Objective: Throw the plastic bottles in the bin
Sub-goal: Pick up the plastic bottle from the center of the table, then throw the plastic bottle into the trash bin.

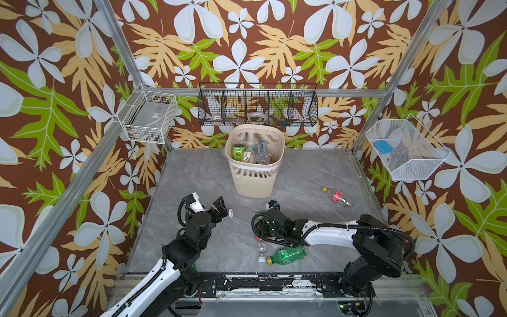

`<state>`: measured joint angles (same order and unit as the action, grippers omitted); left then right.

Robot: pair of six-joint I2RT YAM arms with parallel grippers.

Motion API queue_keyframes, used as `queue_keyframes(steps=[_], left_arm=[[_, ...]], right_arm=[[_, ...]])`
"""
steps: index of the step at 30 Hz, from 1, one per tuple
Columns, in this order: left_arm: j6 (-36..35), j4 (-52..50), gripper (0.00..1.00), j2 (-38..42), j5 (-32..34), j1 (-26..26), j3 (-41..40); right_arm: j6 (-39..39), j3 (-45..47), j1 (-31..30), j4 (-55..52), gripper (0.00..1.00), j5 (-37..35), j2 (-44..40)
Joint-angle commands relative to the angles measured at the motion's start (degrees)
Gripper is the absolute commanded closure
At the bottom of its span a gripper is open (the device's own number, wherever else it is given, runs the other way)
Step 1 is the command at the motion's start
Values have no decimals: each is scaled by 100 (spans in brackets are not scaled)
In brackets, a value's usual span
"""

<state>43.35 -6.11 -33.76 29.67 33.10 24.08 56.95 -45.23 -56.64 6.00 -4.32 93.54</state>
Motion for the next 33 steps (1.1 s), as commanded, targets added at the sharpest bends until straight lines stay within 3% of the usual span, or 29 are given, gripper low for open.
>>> queue_keyframes(steps=[1, 12, 20, 25, 33], left_arm=[[-9, -48, 0, 10, 92, -14, 36], [55, 100, 0, -126, 59, -14, -39], [64, 256, 0, -280, 81, -23, -60], [71, 312, 0, -392, 75, -32, -61], [66, 286, 0, -412, 75, -102, -87]], right_arm=[[5, -102, 18, 226, 44, -105, -65], [-416, 269, 578, -161, 49, -529, -1303], [-1678, 64, 1290, -1355, 49, -1479, -2839], [-2647, -680, 1638, -1868, 49, -1641, -3215], [-4588, -2694, 1639, -2135, 51, -1747, -2568]])
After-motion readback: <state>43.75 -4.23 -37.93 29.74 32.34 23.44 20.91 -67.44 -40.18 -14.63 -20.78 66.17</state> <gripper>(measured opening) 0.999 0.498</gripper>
